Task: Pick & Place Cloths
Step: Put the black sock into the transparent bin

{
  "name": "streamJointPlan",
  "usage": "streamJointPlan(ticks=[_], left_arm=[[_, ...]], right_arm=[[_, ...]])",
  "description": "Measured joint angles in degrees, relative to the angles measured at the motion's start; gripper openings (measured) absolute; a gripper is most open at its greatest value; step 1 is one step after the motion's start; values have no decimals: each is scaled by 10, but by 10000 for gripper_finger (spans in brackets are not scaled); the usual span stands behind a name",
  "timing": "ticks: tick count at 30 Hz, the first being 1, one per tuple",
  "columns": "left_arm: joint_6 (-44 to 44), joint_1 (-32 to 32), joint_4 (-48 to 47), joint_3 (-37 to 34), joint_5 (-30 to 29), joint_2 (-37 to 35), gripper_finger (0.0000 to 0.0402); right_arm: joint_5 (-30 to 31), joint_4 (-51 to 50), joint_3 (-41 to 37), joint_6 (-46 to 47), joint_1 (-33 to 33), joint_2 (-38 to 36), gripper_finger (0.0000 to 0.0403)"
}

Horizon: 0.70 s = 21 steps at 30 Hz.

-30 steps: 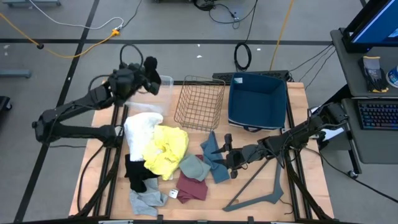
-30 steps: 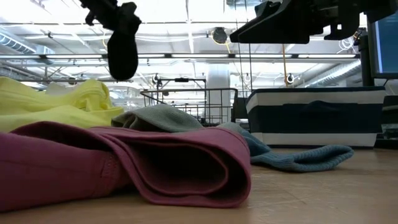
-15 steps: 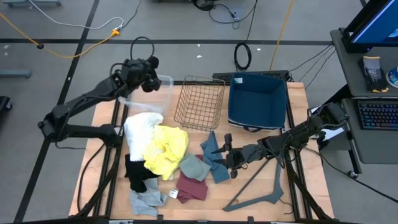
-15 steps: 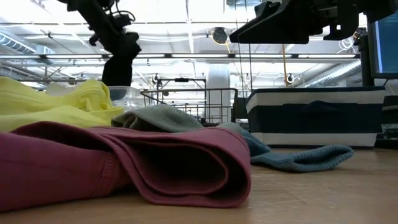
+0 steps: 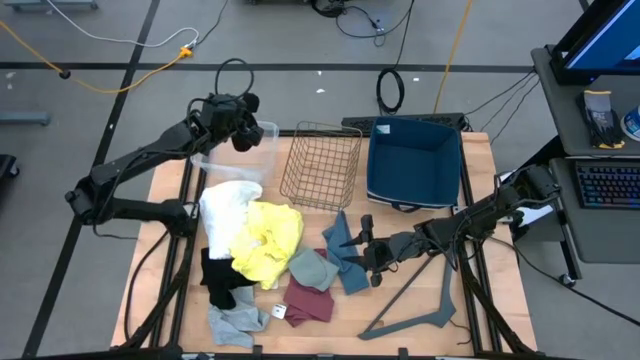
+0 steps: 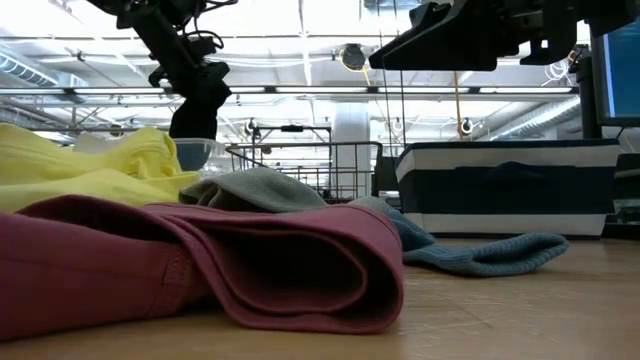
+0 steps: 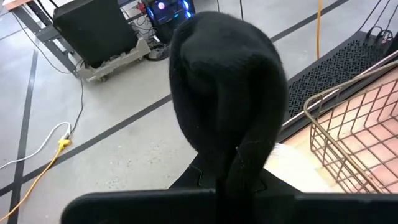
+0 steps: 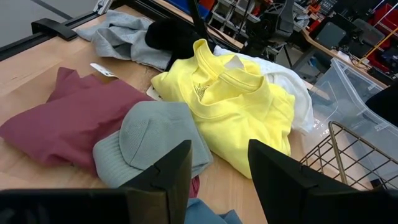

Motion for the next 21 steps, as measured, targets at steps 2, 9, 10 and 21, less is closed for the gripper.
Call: streamJointPlan(ticks=[2,9,10,21], left_arm=[[0,0,0,0,0,0,0],[-3,0,-4,0,12,0,0],[-4,0,-5,0,12,0,0],[-6,0,-4,0,12,0,0]], right_arm=[[0,0,0,0,0,0,151],[0,0,0,0,0,0,149],[0,0,0,0,0,0,150],[0,0,0,0,0,0,148]])
